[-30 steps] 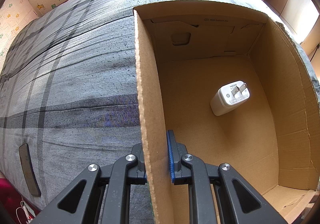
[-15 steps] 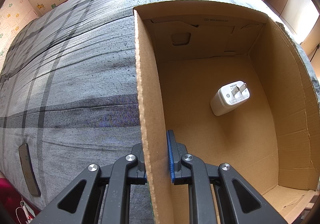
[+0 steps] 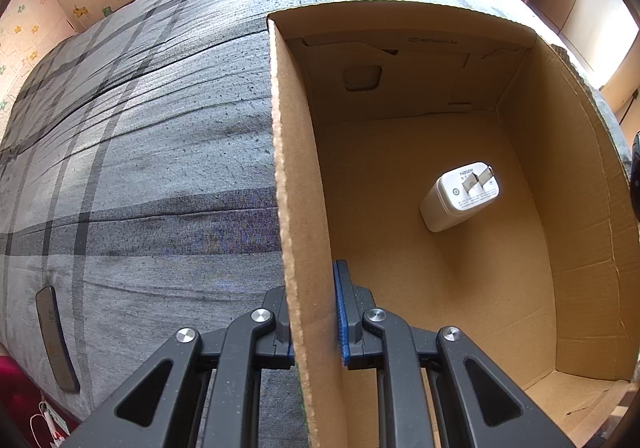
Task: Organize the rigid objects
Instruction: 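Carry the black cap into the box beside the charger and release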
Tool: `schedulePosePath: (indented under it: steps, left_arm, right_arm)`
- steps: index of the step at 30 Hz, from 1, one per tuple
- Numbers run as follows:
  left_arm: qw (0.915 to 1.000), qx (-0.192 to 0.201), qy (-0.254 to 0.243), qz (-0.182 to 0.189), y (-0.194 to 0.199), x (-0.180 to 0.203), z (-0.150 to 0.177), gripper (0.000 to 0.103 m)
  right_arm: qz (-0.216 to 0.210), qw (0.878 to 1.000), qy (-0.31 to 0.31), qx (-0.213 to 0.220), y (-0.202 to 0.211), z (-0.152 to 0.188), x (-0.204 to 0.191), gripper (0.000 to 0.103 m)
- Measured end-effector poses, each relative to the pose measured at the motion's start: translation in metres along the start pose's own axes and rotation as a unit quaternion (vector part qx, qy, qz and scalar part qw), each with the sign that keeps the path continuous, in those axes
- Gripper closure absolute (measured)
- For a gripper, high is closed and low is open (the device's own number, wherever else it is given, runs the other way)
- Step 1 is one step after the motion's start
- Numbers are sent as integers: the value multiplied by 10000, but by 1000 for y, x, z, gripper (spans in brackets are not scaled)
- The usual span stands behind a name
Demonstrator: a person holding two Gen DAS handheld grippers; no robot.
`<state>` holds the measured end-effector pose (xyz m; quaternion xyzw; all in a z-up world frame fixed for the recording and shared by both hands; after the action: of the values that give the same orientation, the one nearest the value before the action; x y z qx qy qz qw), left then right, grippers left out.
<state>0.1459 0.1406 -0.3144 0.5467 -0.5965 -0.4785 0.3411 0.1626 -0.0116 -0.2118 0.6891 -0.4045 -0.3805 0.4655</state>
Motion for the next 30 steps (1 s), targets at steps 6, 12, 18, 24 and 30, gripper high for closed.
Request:
schedulePosePath:
  steps: [6,12,18,24,30]
  left_arm:
    - [10000,11,11,18,1,-1,1,87]
    - [10000,9,7,14,1,-1,0,87]
    - [10000,-5,17,24,1,-1,0,87]
    - [10000,15,35,36,1,-2,0,87]
    - [10000,4,24,33,0,-2,0,87]
  right_arm:
    - [44,9998,64,-184,-26,4,-16,61]
    - [123,9989,-18,-459,-63,11,-21,61]
    - [188,9973,-151,-689,-91,17,-21,61]
    - [208,9963,-287,-778,-104,23,-19,60]
    - [159,9962,-389,-761,-107,26,-16,60]
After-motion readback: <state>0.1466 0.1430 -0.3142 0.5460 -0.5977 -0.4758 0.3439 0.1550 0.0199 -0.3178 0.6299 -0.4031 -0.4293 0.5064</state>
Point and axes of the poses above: each gripper's, at about its wrist camera, not at the fingertips, and y roughly against the way its jaws point, x to its right, z to its underside, the point moved 10 cm from there along -y, roughly the way its jaws point, and after that the axes turned 12 degrees about -y, right-handed, at the moved point
